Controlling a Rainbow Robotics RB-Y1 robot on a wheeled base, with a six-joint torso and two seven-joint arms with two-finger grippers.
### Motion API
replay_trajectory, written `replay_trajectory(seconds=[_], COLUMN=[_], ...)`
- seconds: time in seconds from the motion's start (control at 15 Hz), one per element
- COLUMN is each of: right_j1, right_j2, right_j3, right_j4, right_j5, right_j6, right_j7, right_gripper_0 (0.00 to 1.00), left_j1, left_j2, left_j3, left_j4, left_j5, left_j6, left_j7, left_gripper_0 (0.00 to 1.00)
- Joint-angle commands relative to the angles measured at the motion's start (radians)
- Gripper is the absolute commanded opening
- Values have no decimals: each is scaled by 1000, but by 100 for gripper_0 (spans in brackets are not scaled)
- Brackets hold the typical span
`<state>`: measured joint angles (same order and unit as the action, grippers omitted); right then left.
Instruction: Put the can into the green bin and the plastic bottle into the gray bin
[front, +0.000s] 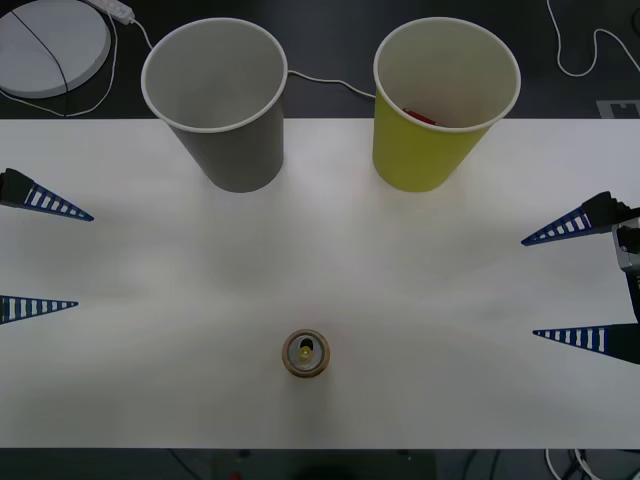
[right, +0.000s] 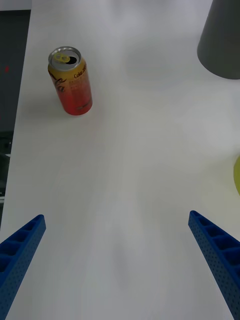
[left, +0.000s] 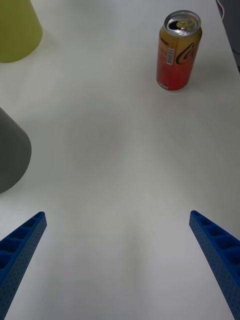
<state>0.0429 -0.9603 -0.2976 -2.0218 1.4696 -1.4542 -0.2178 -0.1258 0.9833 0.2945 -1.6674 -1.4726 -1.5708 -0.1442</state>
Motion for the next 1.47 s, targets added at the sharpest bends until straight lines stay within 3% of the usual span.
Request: replay_trajectory(seconds=[0.07,0.67,0.87,1.47], right_j1=[0,29,37,37], right_j2=[0,29,84,284], right_j3=[0,8,20,94], right_j4=[0,-2,11,222], right_j5=[0,3,12,-37], right_j6=[0,6,6,11], right_j7=[0,41,78,390], right_gripper_0=[100,100,100,100], left_j1=[0,0,0,0], left_j2=[0,0,0,0], left_j3=[0,0,0,0], left_j4=[0,0,0,0], left_j5=[0,0,0,0], left_j6=[0,0,0,0], left_j7=[0,0,0,0], left_gripper_0=[100,100,100,100])
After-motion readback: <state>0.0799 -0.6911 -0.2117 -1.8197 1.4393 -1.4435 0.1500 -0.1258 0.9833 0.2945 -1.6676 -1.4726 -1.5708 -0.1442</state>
